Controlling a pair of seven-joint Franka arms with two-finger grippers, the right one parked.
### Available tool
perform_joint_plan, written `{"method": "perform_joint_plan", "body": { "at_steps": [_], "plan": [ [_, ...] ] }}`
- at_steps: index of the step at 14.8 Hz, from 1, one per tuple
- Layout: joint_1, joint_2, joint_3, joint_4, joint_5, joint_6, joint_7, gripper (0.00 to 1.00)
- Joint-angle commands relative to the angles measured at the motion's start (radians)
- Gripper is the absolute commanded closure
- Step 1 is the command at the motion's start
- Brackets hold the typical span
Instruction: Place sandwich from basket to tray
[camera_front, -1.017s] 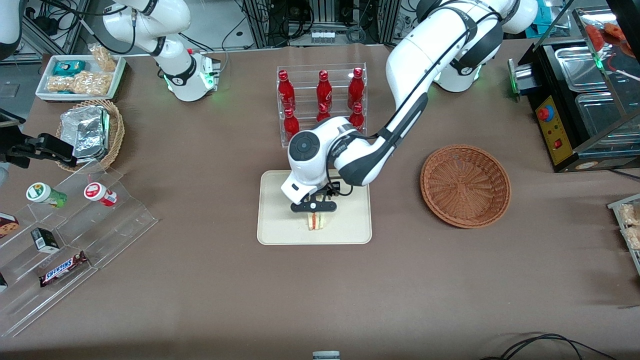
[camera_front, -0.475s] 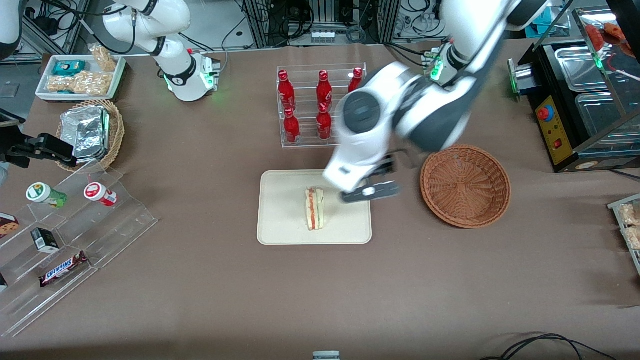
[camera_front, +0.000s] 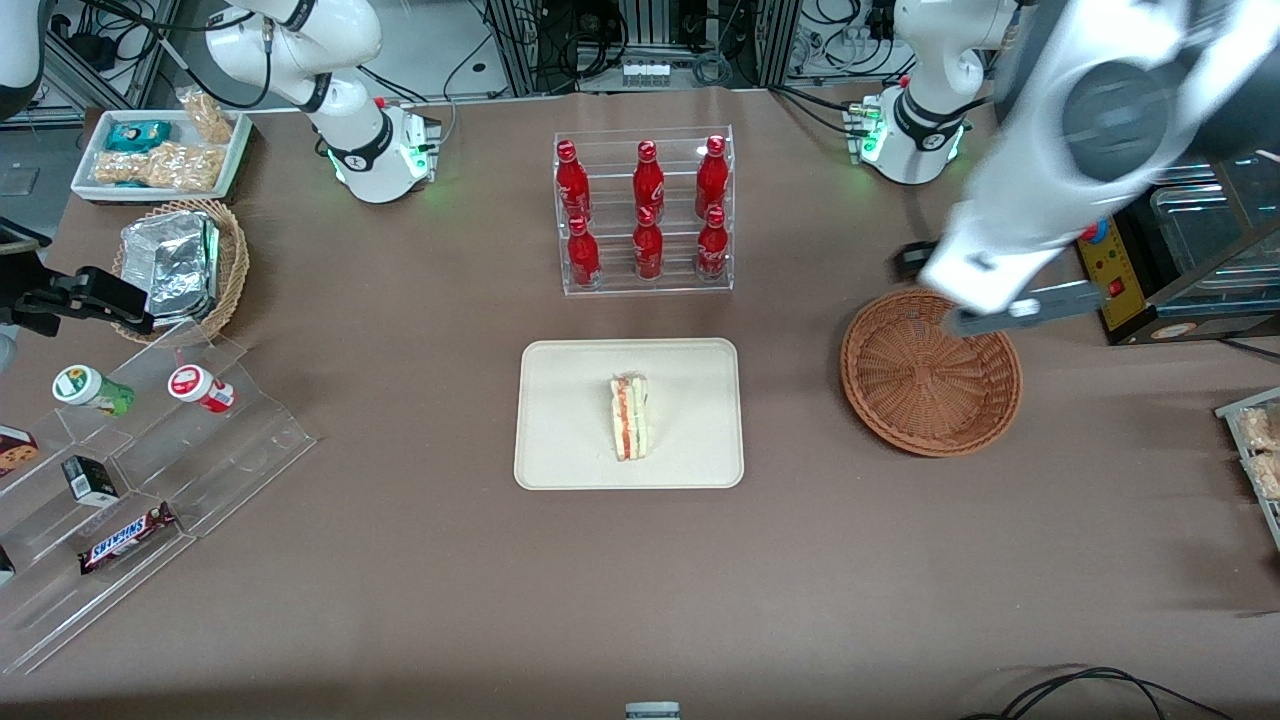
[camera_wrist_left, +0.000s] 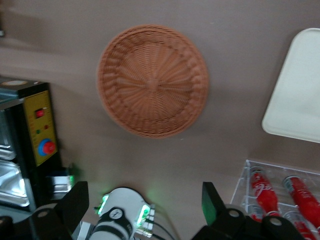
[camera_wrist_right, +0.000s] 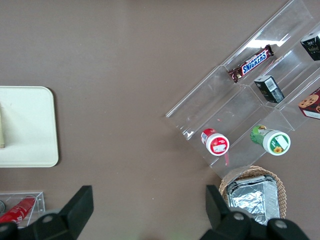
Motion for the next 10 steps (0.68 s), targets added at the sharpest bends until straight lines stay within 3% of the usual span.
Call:
{"method": "perform_joint_plan", "body": {
  "at_steps": [1, 3, 5, 7, 9, 10],
  "plan": [
    [0.119, -0.080, -0.012, -0.040, -0.017, -0.032, 0.083, 0.00],
    [0.131, -0.121, 0.020, -0.040, -0.008, -0.033, 0.166, 0.00],
    [0.089, -0.136, 0.117, -0.033, -0.020, -0.029, 0.212, 0.00],
    [0.072, -0.132, 0.136, -0.020, -0.025, -0.018, 0.228, 0.00],
    [0.083, -0.127, 0.139, 0.021, -0.116, -0.002, 0.232, 0.00],
    [0.086, -0.129, 0.137, 0.023, -0.117, -0.004, 0.232, 0.00]
  ]
}}
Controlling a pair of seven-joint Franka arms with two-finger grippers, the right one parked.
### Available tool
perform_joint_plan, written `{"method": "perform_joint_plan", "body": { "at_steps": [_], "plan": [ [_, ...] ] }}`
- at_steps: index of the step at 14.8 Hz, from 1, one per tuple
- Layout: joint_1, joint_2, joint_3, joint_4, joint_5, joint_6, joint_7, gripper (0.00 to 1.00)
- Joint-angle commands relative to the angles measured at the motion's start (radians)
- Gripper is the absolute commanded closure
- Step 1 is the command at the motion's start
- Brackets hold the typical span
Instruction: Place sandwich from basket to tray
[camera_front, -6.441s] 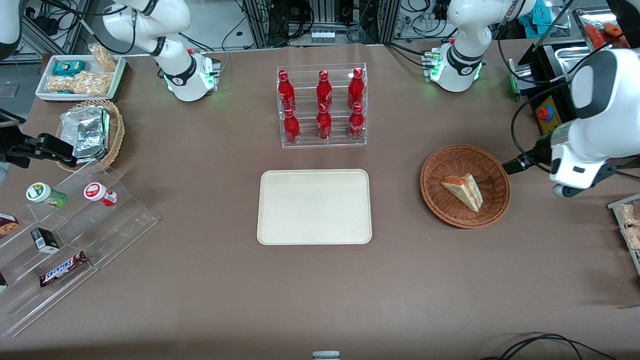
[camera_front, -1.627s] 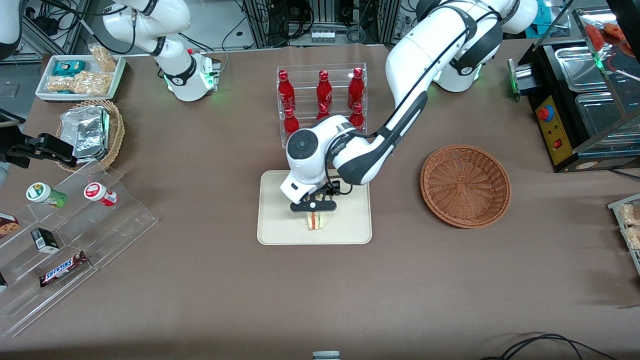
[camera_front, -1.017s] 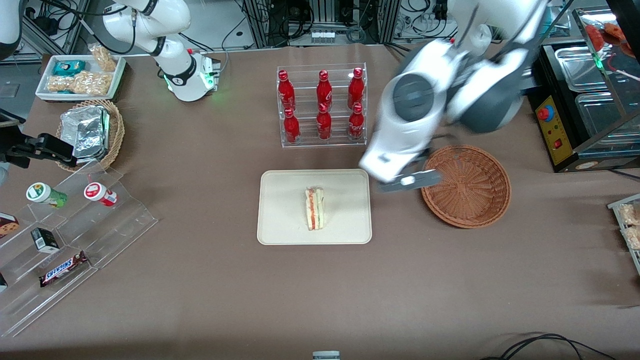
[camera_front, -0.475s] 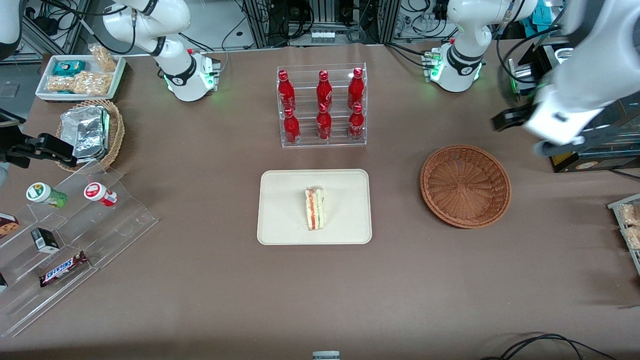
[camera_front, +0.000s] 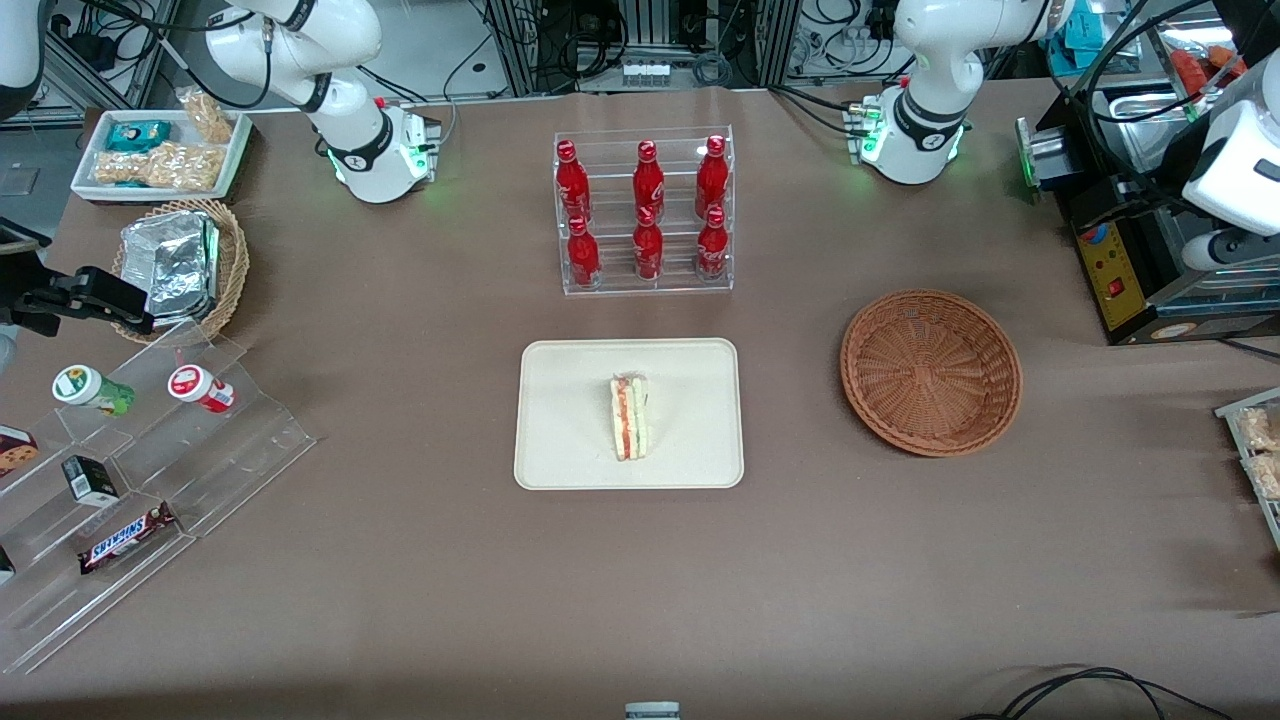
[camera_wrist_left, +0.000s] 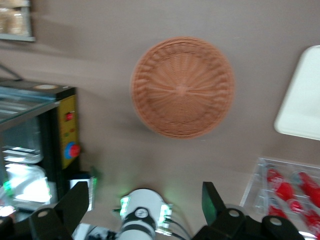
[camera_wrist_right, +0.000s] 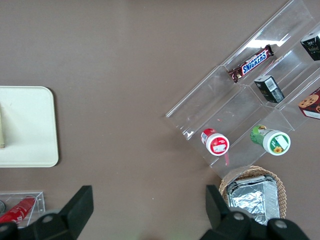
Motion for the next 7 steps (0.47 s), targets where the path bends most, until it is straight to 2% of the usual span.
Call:
{"method": "perform_joint_plan", "body": {
  "at_steps": [1, 7],
  "plan": [
    [0.014, -0.010, 0.004, 0.019, -0.039, 0.004, 0.012, 0.00],
    [0.017, 0.001, 0.011, 0.003, -0.029, 0.043, -0.002, 0.00]
  ]
}}
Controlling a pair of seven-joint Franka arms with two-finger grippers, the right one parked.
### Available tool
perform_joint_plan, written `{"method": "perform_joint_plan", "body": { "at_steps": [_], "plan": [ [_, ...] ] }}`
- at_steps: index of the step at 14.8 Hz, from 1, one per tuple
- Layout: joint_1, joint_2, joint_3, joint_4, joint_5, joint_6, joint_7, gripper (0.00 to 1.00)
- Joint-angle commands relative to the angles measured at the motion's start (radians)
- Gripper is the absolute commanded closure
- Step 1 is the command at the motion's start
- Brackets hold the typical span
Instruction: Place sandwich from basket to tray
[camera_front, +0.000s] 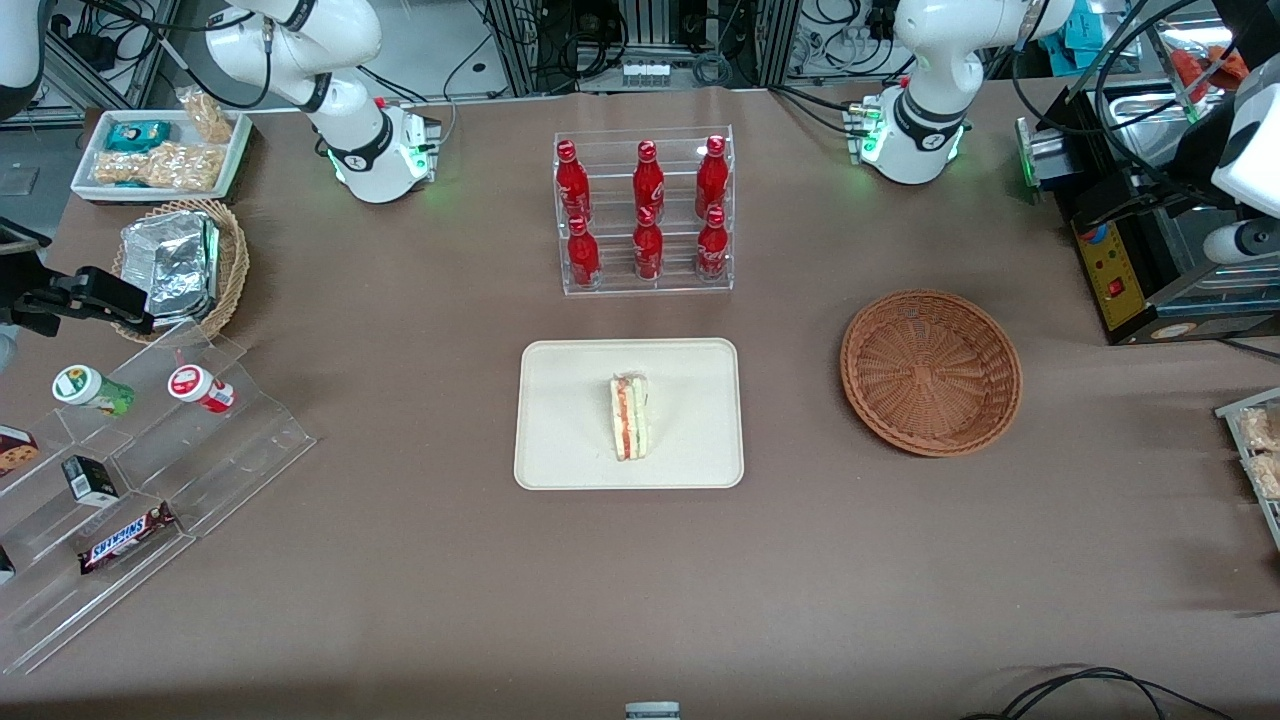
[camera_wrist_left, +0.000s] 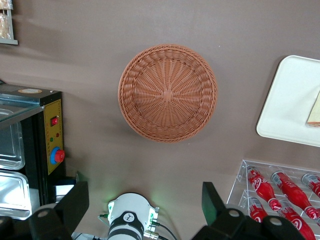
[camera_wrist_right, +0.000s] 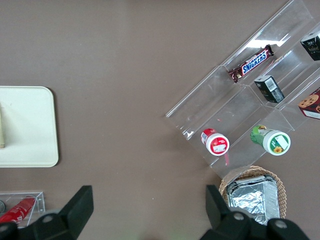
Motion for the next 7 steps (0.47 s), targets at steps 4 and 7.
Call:
{"method": "perform_joint_plan", "body": {
  "at_steps": [4, 7],
  "plan": [
    [0.007, -0.011, 0.000, -0.008, -0.005, 0.080, 0.007, 0.00],
    [0.007, -0.006, 0.001, -0.006, -0.013, 0.087, 0.001, 0.00]
  ]
}}
